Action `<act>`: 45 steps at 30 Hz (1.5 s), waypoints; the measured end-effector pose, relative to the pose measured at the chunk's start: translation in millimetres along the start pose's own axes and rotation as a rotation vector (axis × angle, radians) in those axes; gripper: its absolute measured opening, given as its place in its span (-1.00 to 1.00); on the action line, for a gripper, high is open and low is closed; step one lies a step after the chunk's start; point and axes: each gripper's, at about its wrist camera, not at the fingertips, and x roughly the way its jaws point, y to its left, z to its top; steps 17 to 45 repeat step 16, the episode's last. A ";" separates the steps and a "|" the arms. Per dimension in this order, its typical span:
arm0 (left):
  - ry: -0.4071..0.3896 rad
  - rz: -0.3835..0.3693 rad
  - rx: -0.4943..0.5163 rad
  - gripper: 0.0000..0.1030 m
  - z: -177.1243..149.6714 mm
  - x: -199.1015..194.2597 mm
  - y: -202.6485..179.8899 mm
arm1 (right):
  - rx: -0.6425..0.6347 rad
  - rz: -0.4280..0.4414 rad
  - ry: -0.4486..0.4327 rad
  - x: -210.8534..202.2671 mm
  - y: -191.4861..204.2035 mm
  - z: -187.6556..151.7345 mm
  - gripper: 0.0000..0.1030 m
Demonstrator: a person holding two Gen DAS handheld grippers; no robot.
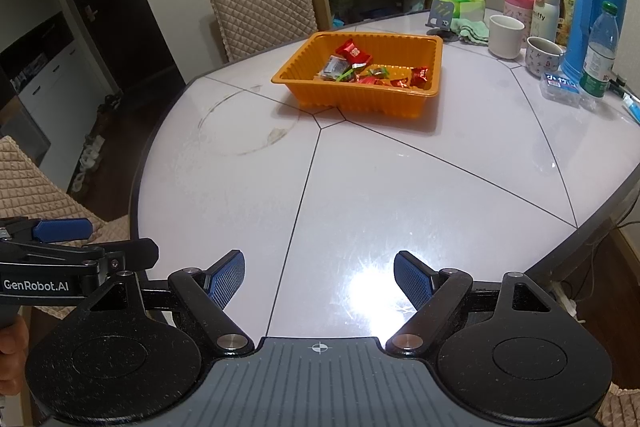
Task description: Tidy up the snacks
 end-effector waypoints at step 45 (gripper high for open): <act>0.010 -0.004 -0.001 0.92 12.0 9.9 -3.3 | 0.005 0.005 0.016 3.6 -7.8 9.2 0.58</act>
